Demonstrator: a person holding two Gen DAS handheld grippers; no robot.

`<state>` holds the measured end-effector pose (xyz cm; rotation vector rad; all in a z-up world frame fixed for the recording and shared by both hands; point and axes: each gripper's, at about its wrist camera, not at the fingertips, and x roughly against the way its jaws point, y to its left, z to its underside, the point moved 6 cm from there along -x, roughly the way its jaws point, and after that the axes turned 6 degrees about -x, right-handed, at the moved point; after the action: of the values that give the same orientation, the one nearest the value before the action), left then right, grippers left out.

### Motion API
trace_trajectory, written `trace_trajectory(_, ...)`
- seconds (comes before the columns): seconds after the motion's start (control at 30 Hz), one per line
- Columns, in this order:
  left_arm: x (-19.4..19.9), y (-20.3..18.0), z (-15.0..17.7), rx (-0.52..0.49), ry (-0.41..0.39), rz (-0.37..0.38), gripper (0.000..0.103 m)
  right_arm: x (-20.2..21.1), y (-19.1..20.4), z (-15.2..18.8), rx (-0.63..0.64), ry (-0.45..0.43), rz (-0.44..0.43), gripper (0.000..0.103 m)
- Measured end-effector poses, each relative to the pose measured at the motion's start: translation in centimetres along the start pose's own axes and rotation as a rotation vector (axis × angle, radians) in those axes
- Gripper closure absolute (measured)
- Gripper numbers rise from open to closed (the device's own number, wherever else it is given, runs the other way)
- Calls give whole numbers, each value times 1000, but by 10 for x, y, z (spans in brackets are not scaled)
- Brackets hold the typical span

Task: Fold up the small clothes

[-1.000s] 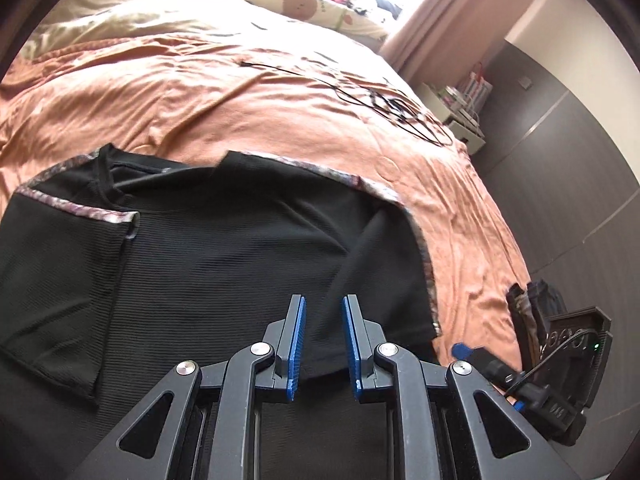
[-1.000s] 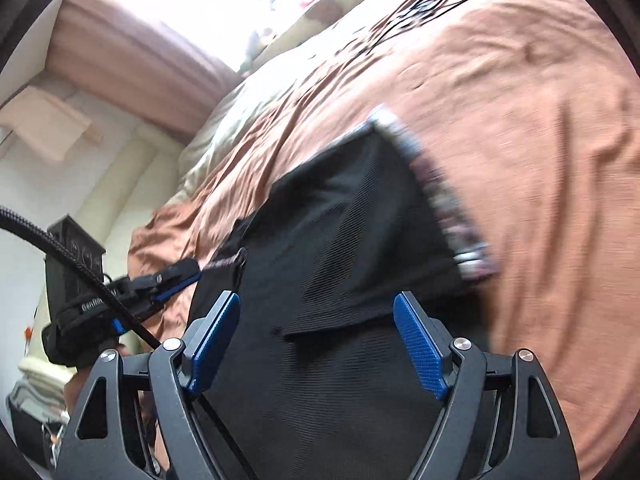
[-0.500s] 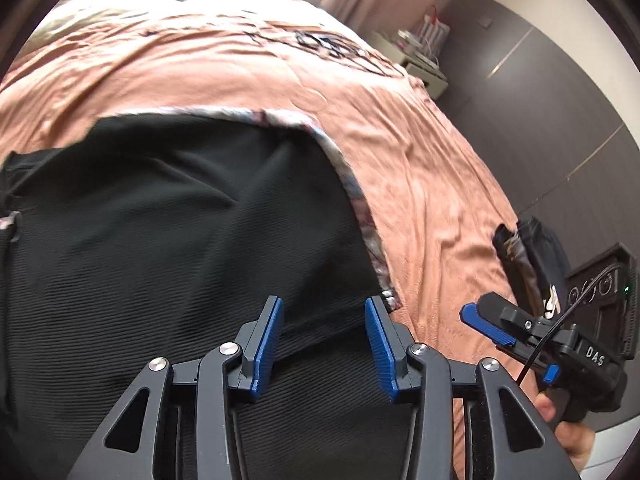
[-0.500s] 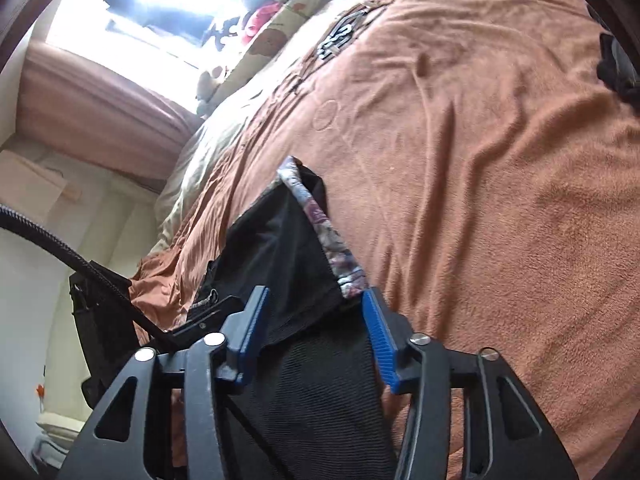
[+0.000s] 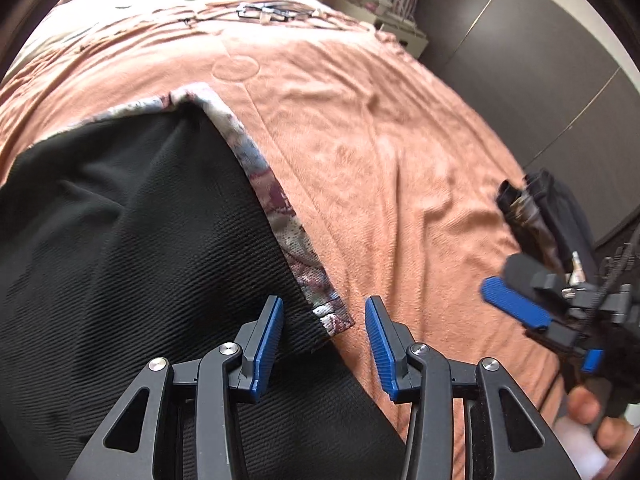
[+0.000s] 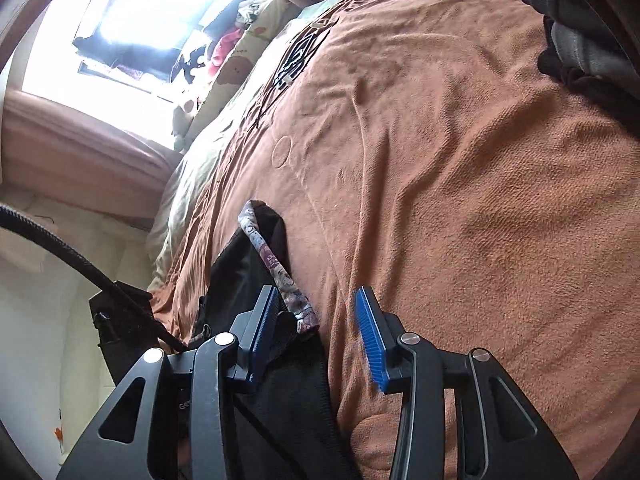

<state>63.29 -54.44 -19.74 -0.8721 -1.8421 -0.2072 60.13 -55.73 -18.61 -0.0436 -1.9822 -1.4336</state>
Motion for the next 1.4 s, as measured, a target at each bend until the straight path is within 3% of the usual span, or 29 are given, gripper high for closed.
trace_trajectory(0.17,-19,1,2,14,32,-19,57,1,-1,3,-12,7,-16,65)
trace_trajectory(0.3,-25,-5,3,5,34,-8,42,-1,1,6,-12,17,-25,65)
trace_trajectory(0.4,-30,-11,3,-40,51,-54,43,-3,0,7,-14,23,-25,65)
trace_trajectory(0.43,-29,-10,3,-35,50,-55,44,-3,0,9,-14,24,-24,65)
trace_trajectory(0.5,-26,-2,1,-19,52,-86,69,-2,0,10,-13,24,-21,65)
trace_trajectory(0.53,-25,3,0,-9,54,-88,74,-3,0,9,-13,25,-22,65)
trace_trajectory(0.63,-14,15,-3,35,40,-18,96,-5,3,7,-8,25,-23,65)
trace_trajectory(0.8,23,37,-10,68,-18,-8,96,-16,10,12,19,43,-17,65)
trace_trajectory(1.27,113,126,-17,148,-141,-119,97,-59,42,23,173,85,-23,64)
trace_trajectory(1.4,127,166,-13,204,-161,-188,97,-78,41,23,192,88,7,40)
